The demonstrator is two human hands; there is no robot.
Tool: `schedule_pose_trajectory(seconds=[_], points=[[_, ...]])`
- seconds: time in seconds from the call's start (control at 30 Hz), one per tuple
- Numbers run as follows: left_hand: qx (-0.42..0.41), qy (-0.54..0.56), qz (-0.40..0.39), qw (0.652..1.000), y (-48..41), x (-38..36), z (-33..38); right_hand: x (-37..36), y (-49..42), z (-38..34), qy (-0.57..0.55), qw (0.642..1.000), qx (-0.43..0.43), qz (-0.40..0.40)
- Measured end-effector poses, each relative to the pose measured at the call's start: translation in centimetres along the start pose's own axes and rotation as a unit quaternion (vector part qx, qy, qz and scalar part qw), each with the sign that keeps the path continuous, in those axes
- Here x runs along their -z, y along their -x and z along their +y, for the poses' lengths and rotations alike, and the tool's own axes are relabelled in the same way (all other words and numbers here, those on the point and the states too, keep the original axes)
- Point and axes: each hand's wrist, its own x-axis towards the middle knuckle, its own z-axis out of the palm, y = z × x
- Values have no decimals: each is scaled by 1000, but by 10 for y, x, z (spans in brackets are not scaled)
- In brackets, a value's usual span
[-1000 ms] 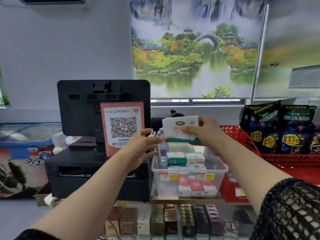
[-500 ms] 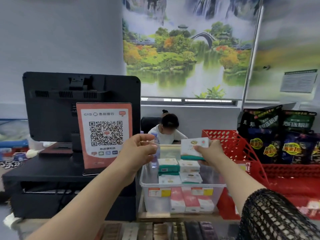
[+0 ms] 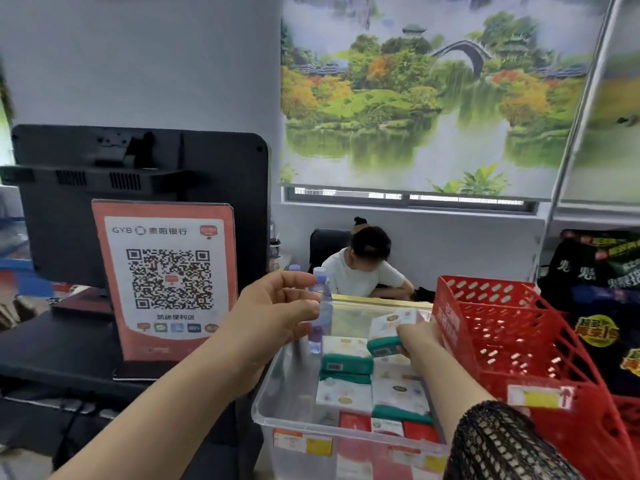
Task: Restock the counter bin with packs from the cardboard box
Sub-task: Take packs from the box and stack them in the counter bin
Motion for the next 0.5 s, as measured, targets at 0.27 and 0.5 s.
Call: schedule_pose_trajectory(seconds=[0.27, 0.5], points=[[10, -21, -6, 1000, -5, -13, -12, 4, 1, 4, 201, 970, 115, 71], [2, -15, -10, 1000, -8, -12, -11, 14, 8, 7, 516, 822, 237, 52]])
